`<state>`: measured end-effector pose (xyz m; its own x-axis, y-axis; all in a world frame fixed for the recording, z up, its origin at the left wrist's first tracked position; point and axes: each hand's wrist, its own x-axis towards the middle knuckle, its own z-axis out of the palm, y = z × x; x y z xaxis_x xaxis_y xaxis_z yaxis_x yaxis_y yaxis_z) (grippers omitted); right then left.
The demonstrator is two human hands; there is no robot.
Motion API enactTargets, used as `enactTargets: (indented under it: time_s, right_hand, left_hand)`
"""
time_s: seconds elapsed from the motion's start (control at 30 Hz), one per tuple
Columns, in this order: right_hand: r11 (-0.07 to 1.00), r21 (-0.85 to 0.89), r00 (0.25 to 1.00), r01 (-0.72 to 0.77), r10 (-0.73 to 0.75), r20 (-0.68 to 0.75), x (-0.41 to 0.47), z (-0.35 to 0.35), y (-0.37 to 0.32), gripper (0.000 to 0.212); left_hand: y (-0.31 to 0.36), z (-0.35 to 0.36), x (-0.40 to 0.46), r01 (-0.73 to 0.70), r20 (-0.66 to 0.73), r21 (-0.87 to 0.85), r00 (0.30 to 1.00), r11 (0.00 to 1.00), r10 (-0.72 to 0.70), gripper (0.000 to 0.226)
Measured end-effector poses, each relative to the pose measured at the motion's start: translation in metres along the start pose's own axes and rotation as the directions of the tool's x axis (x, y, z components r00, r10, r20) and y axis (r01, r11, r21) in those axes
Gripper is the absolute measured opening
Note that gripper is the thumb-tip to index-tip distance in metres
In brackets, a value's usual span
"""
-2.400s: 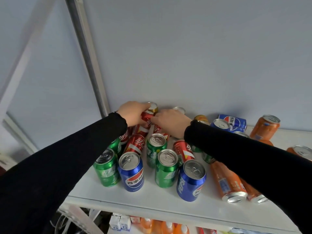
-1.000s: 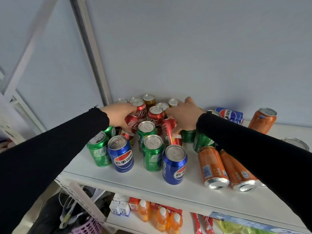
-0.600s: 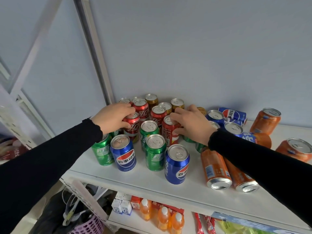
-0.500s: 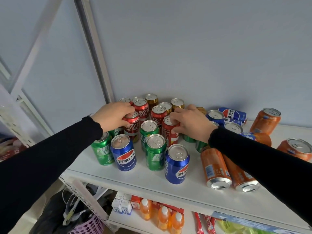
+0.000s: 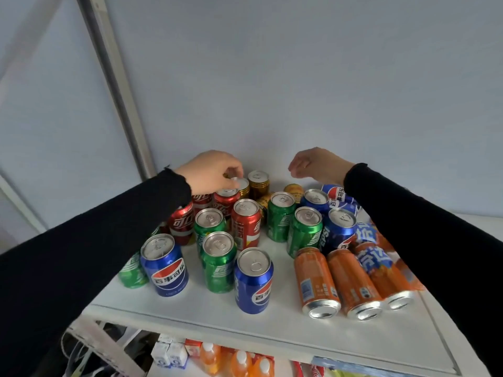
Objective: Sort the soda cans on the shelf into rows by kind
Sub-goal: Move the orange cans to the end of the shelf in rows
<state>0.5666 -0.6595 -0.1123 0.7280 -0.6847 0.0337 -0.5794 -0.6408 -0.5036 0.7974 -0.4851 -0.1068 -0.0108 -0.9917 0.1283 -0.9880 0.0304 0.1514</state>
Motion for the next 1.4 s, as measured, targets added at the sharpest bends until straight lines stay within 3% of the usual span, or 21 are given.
enactTargets:
  time_s: [0.13, 0.27, 0.5, 0.7, 0.83, 0.93, 1.0, 1.1, 1.4]
  right_hand:
    - [0.988, -0.122, 0.989, -0.100, 0.112, 0.101, 0.019, 0.002, 0.017, 0.029]
    - [0.940, -0.317, 0.974, -0.122, 0.175, 0.146, 0.034, 0.010, 0.022, 0.048]
    - [0.899, -0.418, 0.927, -0.132, 0.261, 0.269, 0.052, 0.024, 0.034, 0.071]
    - [0.909, -0.407, 0.901, -0.093, 0.251, 0.355, 0.053, 0.028, 0.034, 0.056]
    - [0.927, -0.361, 0.932, -0.101, 0.215, 0.292, 0.051, 0.028, 0.043, 0.057]
    - [0.957, -0.280, 0.966, -0.077, 0.141, 0.216, 0.043, 0.026, 0.049, 0.057]
    - [0.963, -0.268, 0.989, -0.021, 0.059, 0.135, 0.038, 0.026, 0.052, 0.047]
    - [0.955, -0.285, 0.997, 0.077, -0.067, 0.045, 0.033, 0.027, 0.057, 0.034]
    - [0.946, -0.286, 0.987, 0.153, -0.134, 0.085, 0.020, 0.019, 0.056, 0.009]
  left_hand:
    - [0.021, 0.012, 0.044, -0.003, 0.159, 0.042, 0.987, 0.999, -0.004, 0.041]
    - [0.032, 0.025, 0.081, -0.028, 0.375, 0.159, 0.926, 0.987, -0.035, 0.057]
    - [0.048, 0.050, 0.110, -0.035, 0.532, 0.201, 0.843, 0.979, -0.080, 0.031]
    - [0.053, 0.065, 0.121, 0.021, 0.490, 0.210, 0.863, 0.978, -0.124, 0.041]
    - [0.042, 0.070, 0.117, 0.018, 0.432, 0.129, 0.899, 0.991, -0.073, 0.030]
    - [0.033, 0.068, 0.108, -0.030, 0.312, 0.037, 0.950, 0.999, 0.017, 0.028]
    - [0.026, 0.066, 0.102, -0.065, 0.218, 0.027, 0.974, 0.998, 0.057, 0.033]
    - [0.022, 0.066, 0.093, -0.066, 0.154, 0.024, 0.986, 0.998, 0.062, 0.022]
    - [0.025, 0.064, 0.089, -0.051, 0.125, 0.147, 0.992, 0.988, 0.033, 0.009]
